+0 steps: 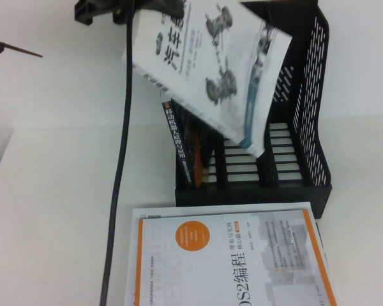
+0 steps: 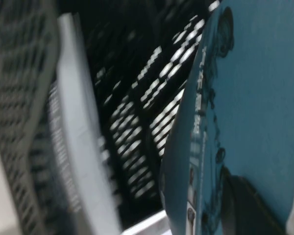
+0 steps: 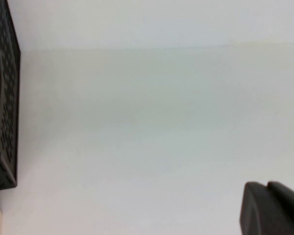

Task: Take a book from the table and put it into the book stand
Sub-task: Place the book on the book shelf

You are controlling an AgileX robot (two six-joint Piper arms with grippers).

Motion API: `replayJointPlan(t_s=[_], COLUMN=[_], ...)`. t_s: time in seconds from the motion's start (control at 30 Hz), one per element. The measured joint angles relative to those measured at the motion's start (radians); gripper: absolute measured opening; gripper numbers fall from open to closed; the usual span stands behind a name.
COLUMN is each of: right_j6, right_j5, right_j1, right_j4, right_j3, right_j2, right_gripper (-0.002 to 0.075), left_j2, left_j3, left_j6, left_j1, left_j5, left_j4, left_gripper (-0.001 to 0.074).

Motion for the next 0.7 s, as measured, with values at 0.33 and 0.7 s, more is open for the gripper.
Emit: replayJointPlan(t_s=[0.33, 0.7], right_j6=[0.011, 0.013], right_j5=[-0.005, -0.055], right_j1=[0.0, 0.0], right_j4=[0.008, 0.024], right_j3=[0.0, 0.0], right_j2=[0.0, 0.0], right_gripper=[-0.0003, -0.0003], left_j2=[0.0, -0.001], left_j3=[0.0, 0.0], left_j6=[-0.054, -0.118], left_j1=[0.0, -0.008], left_j5=[0.055, -0.008], left_j4=[0.08, 0.078], left_gripper=[0.0118, 0.0117])
